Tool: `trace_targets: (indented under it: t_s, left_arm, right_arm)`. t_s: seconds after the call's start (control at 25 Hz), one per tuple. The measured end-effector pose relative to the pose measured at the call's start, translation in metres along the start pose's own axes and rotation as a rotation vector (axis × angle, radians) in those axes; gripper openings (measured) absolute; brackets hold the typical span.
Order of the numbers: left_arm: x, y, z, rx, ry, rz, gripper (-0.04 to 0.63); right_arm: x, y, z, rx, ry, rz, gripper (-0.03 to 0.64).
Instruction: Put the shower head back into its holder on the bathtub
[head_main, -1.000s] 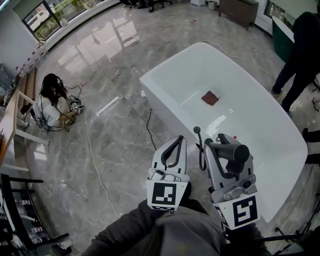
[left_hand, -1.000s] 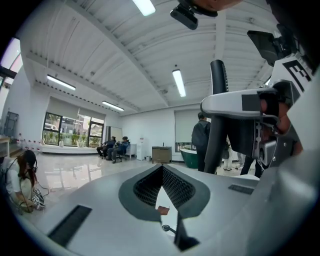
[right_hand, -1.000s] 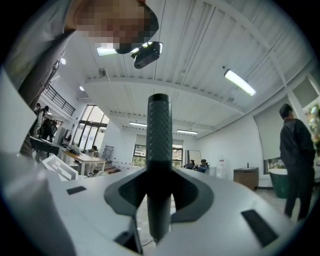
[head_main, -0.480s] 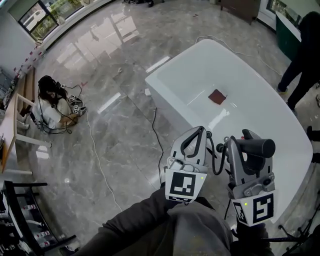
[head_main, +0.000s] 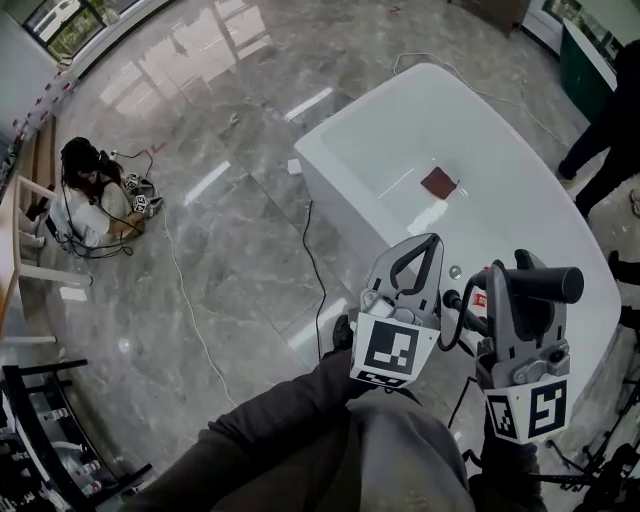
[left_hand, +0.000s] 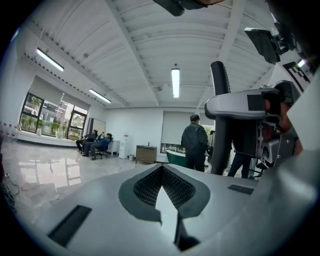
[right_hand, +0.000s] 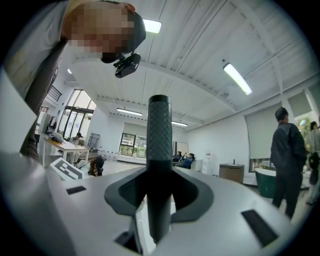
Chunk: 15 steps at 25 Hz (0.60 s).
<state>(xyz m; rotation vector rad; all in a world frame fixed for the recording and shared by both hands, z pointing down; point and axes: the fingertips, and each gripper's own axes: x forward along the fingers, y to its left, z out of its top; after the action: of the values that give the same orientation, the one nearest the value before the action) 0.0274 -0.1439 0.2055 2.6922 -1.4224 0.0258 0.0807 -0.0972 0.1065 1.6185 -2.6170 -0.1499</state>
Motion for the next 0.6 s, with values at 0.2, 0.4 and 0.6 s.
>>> trace_targets:
  t_s: [0.2,0.4,0.6]
  left_arm:
    - [0.013,0.019,0.004,-0.008,-0.006,-0.041,0.003]
    - [0.024,0.040,0.011,-0.017,-0.011,-0.066,0.003]
    - [0.030,0.047,0.014,-0.032,-0.020,-0.075,0.003]
  right_arm:
    - [0.033,0.000,0.012,-0.013,-0.013,-0.022,0.129]
    - [0.057,0.004,0.032,-0.035,-0.031,-0.035,0.129]
    - [0.065,0.006,0.044,-0.059,-0.040,-0.041,0.129]
